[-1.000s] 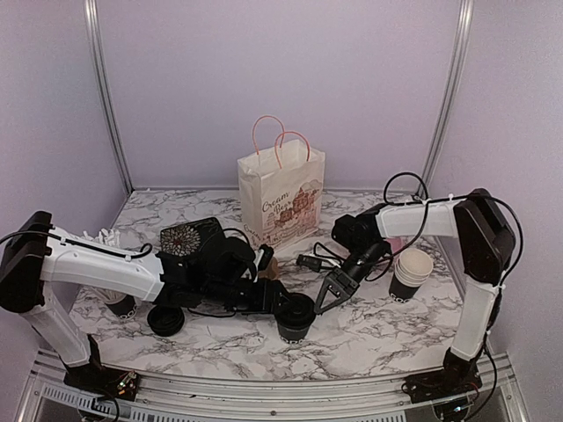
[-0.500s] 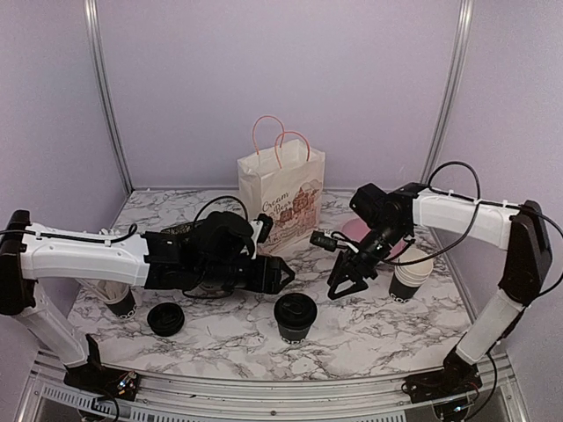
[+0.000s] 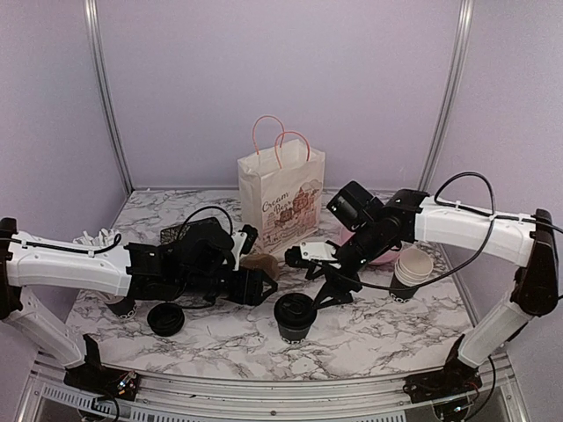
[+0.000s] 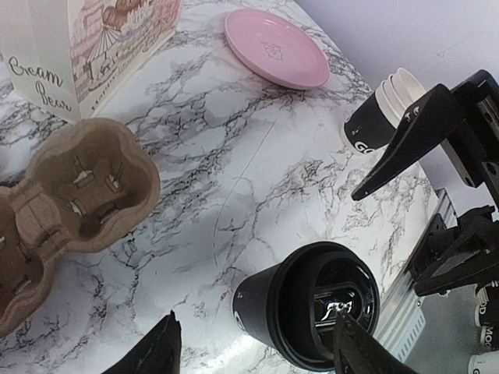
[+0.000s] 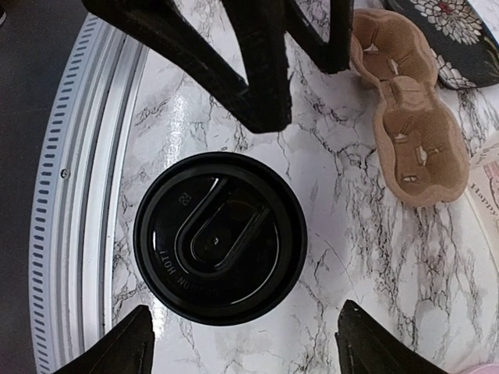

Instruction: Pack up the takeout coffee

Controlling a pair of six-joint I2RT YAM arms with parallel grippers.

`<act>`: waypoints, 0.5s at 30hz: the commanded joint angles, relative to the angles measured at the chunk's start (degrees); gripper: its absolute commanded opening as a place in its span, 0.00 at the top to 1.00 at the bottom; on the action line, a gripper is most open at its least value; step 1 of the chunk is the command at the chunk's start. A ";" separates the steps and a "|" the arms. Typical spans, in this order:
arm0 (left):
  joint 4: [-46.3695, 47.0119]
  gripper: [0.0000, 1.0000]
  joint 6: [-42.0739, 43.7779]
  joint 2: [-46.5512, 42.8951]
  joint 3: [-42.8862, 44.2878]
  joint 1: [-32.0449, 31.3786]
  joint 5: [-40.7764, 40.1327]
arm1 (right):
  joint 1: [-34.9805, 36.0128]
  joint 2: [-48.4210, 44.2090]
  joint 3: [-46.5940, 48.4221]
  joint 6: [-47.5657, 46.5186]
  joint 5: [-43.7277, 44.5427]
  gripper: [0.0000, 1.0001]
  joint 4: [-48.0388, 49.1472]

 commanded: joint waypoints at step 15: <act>14.89 0.40 -6.26 9.19 -3.17 0.20 10.09 | 4.26 7.27 2.34 0.73 3.49 0.13 2.36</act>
